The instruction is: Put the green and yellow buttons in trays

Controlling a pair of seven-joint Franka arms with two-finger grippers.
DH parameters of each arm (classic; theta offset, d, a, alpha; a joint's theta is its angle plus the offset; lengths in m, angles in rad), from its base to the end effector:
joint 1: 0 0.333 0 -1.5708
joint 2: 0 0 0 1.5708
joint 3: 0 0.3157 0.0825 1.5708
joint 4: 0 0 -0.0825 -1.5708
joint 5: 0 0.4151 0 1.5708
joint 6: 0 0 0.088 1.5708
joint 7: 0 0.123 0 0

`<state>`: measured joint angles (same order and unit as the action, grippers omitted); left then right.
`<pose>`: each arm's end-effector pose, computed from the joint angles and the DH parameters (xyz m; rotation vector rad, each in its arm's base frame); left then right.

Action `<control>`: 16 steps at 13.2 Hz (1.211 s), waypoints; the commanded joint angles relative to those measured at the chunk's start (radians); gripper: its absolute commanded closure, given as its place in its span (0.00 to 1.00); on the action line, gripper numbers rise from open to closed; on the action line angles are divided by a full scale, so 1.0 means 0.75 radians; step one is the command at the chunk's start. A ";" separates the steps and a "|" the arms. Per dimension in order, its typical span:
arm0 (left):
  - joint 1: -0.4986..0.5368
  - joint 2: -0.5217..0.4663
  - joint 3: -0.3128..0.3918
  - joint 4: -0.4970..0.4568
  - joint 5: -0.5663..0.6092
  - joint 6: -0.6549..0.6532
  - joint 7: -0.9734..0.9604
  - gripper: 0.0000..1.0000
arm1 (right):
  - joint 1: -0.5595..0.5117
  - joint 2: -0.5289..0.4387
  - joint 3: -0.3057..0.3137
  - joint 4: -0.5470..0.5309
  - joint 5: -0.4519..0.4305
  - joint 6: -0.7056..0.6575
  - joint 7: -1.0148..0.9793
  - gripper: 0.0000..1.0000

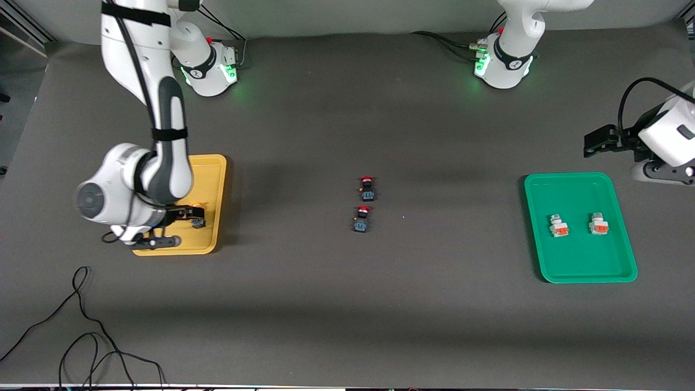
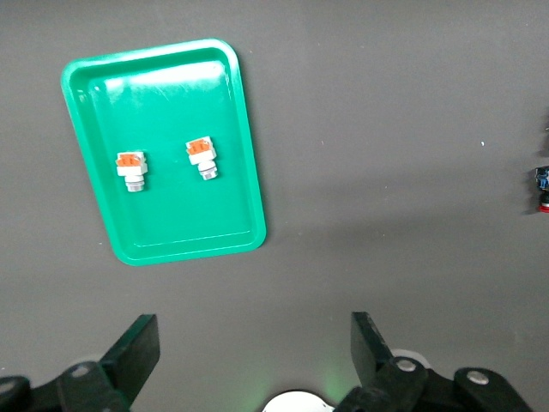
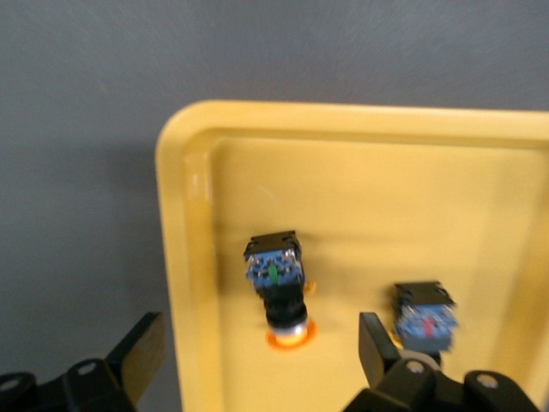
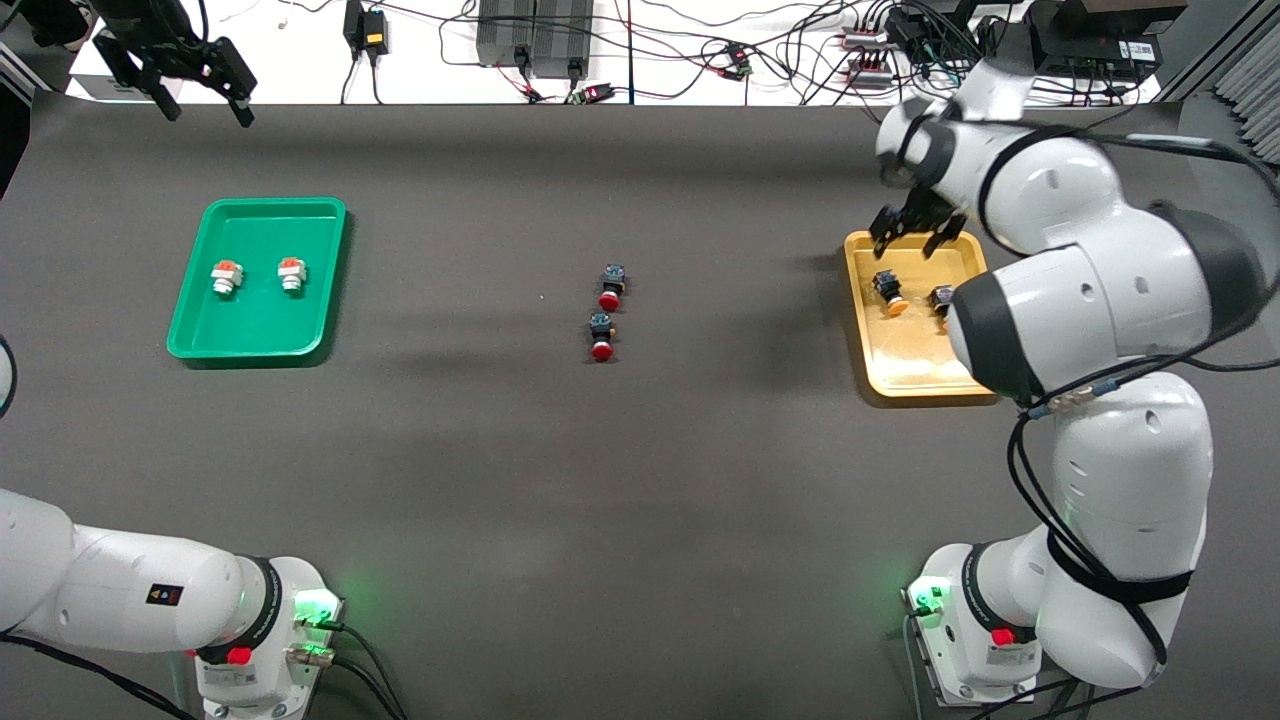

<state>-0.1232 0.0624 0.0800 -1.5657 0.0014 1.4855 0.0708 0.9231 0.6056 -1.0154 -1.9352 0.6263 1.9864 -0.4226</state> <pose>0.5902 -0.0266 0.5674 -3.1241 0.1779 0.2233 0.6109 0.0031 0.2466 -3.0552 -0.0410 0.2770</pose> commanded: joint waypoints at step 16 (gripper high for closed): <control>-0.016 -0.053 0.006 -0.038 0.000 0.005 -0.146 0.01 | 0.078 -0.053 -0.556 0.891 -0.146 -0.965 0.173 0.00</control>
<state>-0.1245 0.0494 0.0805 -1.5752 -0.0017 1.4862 -0.0206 0.9809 0.5598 -1.4232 -1.2797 0.5281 1.2781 -0.3113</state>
